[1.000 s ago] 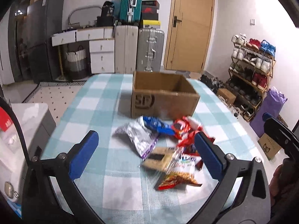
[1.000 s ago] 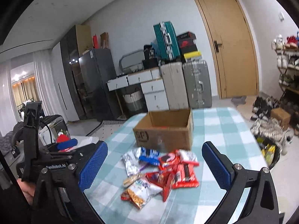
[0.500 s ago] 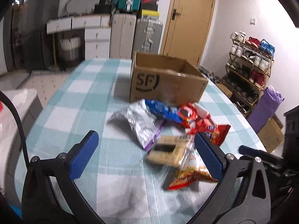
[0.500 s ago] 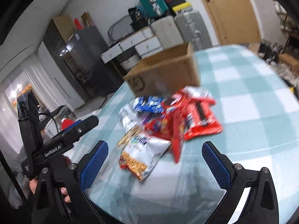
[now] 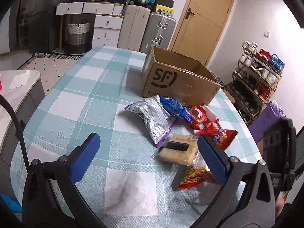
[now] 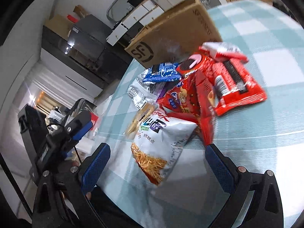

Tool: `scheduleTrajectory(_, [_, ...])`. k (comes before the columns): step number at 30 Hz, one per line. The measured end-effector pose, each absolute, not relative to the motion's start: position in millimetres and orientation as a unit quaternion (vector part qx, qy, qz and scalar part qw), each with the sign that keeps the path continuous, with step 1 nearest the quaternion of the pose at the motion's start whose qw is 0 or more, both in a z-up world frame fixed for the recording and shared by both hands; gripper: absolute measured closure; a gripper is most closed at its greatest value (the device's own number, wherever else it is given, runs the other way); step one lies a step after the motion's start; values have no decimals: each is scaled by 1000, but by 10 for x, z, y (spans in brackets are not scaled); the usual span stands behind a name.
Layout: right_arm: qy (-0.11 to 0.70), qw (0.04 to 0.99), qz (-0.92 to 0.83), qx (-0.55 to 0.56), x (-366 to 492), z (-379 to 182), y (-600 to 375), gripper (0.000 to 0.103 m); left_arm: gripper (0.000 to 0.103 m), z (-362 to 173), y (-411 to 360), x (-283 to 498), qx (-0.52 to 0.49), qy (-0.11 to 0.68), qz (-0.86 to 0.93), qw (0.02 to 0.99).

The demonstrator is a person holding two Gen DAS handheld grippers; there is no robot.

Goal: Organize snacks
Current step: 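Lower the right gripper onto the white noodle-snack bag and close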

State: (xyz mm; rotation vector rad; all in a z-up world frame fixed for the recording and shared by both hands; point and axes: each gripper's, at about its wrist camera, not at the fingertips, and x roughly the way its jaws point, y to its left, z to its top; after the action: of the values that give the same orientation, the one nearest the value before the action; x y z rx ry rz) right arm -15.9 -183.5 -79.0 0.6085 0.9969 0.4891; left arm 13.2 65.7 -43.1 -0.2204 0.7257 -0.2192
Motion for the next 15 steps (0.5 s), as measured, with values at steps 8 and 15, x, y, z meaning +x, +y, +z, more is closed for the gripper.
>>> scheduleTrajectory(8, [479, 806, 221, 269, 2, -791, -1742, 14, 1, -405, 604, 40, -95, 350, -120, 924])
scheduleTrajectory(15, [488, 818, 218, 212, 110, -761, -1602, 20, 1, -429, 632, 66, -110, 362, -120, 918])
